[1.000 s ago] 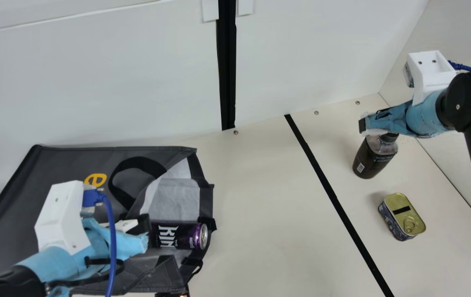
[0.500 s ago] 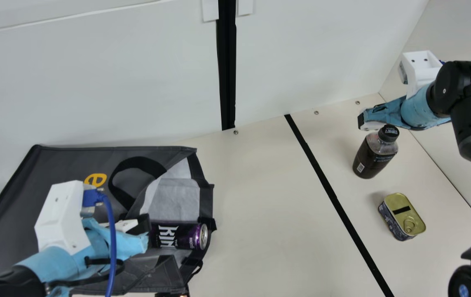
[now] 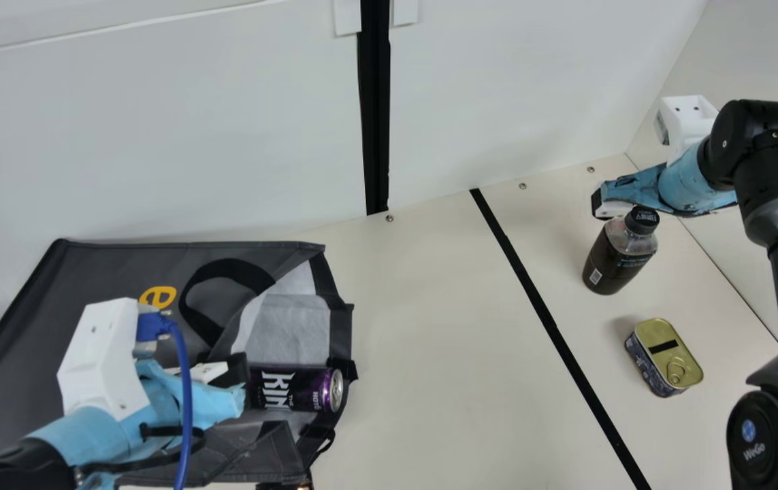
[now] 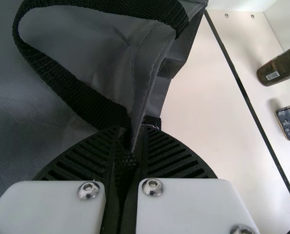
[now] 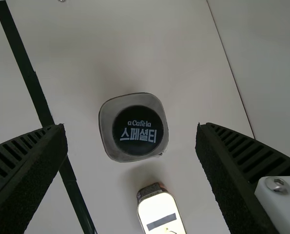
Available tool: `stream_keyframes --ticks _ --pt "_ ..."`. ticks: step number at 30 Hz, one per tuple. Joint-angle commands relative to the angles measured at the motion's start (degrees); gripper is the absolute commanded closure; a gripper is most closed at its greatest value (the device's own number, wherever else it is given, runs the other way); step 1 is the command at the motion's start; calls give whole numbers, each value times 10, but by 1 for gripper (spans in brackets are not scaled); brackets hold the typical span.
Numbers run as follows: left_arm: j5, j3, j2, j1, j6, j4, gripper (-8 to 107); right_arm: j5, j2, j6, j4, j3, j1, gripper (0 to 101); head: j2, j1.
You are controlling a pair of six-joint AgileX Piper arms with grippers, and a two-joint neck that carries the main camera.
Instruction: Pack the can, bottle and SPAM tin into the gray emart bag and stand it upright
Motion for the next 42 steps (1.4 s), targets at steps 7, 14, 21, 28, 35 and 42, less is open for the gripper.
stream_keyframes --ticks 7,14,21,28,35,42 --pt "0 0 0 0 0 0 107 1 22 -6 10 -11 -11 6 -1 -13" --pt "0 0 0 0 0 0 107 4 40 -10 17 -23 -18 6 -1 -13" --pt "0 0 0 0 0 0 107 8 51 -11 20 -27 -19 6 -1 -13" --pt "0 0 0 0 0 0 107 11 56 -12 22 -26 -21 20 -1 -13" --pt "0 0 0 0 0 0 107 16 59 -10 30 -24 -24 66 -1 -13" --pt "0 0 0 0 0 0 107 18 58 -10 38 -22 -27 101 -1 -13"
